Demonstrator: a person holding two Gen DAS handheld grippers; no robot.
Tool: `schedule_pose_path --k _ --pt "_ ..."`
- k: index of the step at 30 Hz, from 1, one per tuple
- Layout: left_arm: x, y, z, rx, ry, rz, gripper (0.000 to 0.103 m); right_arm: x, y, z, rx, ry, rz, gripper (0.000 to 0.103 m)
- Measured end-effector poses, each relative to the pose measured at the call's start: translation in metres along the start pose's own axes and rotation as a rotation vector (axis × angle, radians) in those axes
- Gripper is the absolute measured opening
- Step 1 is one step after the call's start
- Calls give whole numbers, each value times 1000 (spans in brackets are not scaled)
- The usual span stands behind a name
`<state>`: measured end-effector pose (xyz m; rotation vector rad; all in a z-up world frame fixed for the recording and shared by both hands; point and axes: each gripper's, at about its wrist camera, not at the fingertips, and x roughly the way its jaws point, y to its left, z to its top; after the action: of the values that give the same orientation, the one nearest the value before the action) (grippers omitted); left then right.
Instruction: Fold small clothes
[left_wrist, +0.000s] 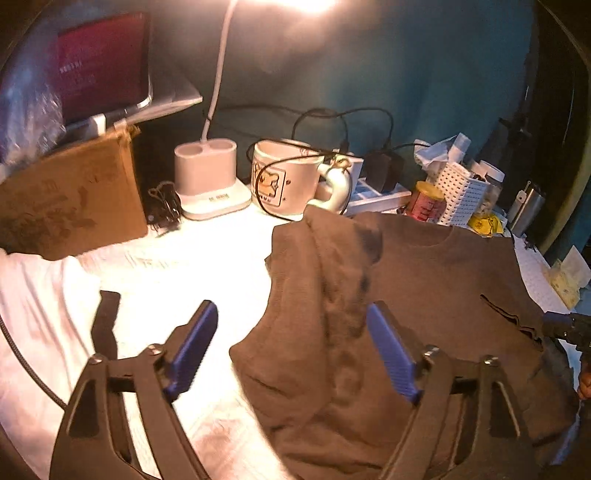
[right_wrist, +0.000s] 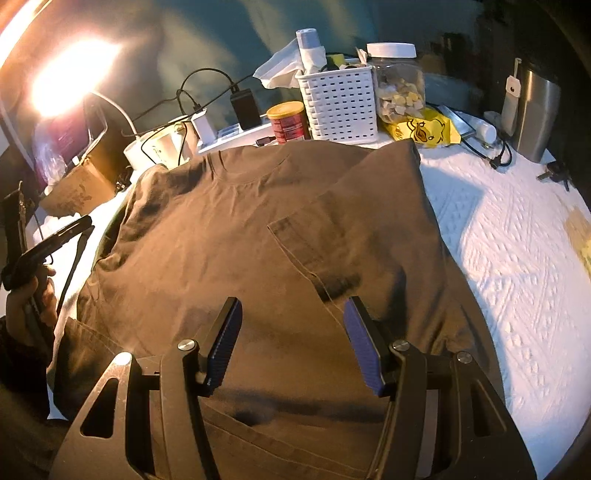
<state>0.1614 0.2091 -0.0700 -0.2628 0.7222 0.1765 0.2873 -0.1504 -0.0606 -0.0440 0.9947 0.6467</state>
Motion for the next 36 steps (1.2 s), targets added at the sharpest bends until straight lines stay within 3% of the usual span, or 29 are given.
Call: schedule_pose_path --k 2,7,9,12,14,15,16,19,24,30,36 --pt "10 7 2 -9 20 -27 70 2 2 1 1 1 -8 61" --pt "39 18 3 -5 85 -61 65 6 5 4 13 2 -26 61" --pt "49 19 1 6 122 -79 58 8 5 5 21 4 -29 61" --pt "60 17 -4 31 166 -86 38 10 7 6 22 6 -27 61" --pt "58 15 -6 52 167 -66 11 12 7 6 22 9 -27 61" --pt "57 17 -6 40 171 -79 4 12 7 6 23 10 -26 61" --pt "54 19 -6 24 165 -78 3 13 7 6 25 12 -24 61" --pt "33 23 -8 13 83 17 3 14 6 7 23 12 -17 61" --pt "7 24 -12 -7 1 73 3 10 5 6 21 1 4 61" --pt "-3 -19 -8 157 -78 121 3 1 0 -1 22 -17 28 61" --pt "7 -72 -6 330 -66 103 3 -11 -16 -10 51 -40 37 61"
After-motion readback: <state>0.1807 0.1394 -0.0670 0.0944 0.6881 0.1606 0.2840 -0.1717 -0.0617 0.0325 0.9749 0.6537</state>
